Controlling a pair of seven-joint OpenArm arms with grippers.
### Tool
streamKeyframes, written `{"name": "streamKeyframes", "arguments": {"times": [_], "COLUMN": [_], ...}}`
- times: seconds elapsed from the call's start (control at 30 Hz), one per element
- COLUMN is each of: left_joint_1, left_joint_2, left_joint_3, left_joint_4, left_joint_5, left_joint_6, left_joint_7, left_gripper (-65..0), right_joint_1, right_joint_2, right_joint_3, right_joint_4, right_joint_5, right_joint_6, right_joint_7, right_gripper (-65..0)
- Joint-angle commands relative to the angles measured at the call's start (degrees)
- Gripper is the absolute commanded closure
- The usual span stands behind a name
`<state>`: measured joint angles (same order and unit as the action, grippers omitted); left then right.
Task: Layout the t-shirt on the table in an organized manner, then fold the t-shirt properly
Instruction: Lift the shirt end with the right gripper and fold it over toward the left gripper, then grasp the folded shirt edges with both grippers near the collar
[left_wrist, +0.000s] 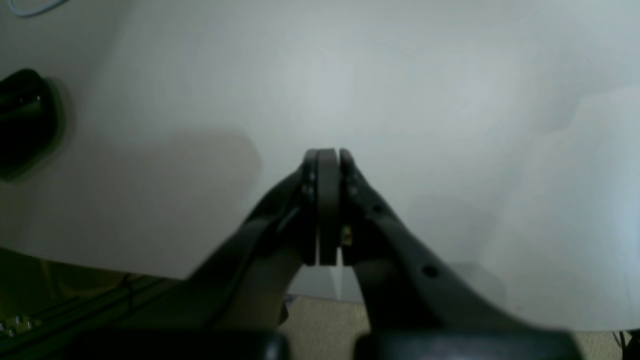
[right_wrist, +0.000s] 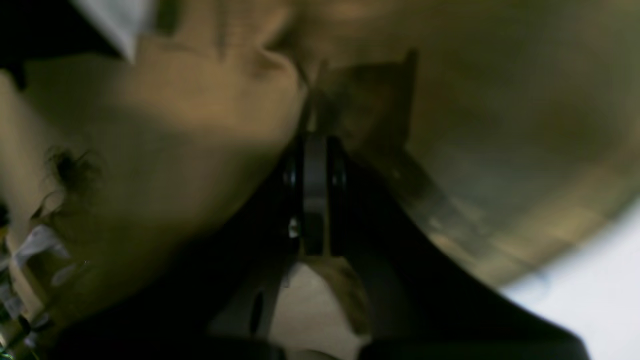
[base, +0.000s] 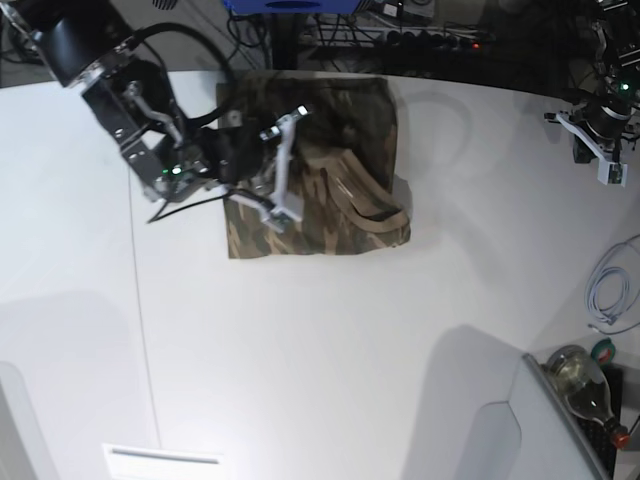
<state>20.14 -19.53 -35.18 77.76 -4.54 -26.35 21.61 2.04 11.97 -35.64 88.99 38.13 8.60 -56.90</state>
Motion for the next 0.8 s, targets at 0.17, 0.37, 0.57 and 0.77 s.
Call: {"name": "streamKeyframes", "arguments": {"times": [0.17,0.37,0.57,0.77], "left_joint_1": [0.0,0.1,1.6,4.9], "left_joint_2": [-1.2,-0.5,2.8,8.1], "left_joint_3": [-0.4,3.2,7.4,8.7], "left_joint_4": [0.9,1.8,8.0,16.8], "left_joint_5": [-0.3,-0.3,-0.4,-0.4], "left_joint_6": [0.2,0.2,0.2,-7.3], "left_joint_7": [-1.2,-1.2,-0.6,-0.5], "left_gripper": [0.0,0.0,0.0,0.0], "right_joint_1": [2.0,4.8,4.0,-2.9], "right_joint_2": [-2.3,-5.2,-1.4,1.5], "right_joint_3": [-5.3,-8.7,-7.9,8.8], "right_joint_4": [0.8,-3.6,5.2,12.4], "right_joint_5": [0.5,0.5,0.5,0.5], "right_joint_6": [0.0,0.0,-0.1,-0.1], "right_joint_7": [0.5,0.8,0.8,0.8], "right_gripper": [-0.8,-0.8,-0.8,-0.8]}}
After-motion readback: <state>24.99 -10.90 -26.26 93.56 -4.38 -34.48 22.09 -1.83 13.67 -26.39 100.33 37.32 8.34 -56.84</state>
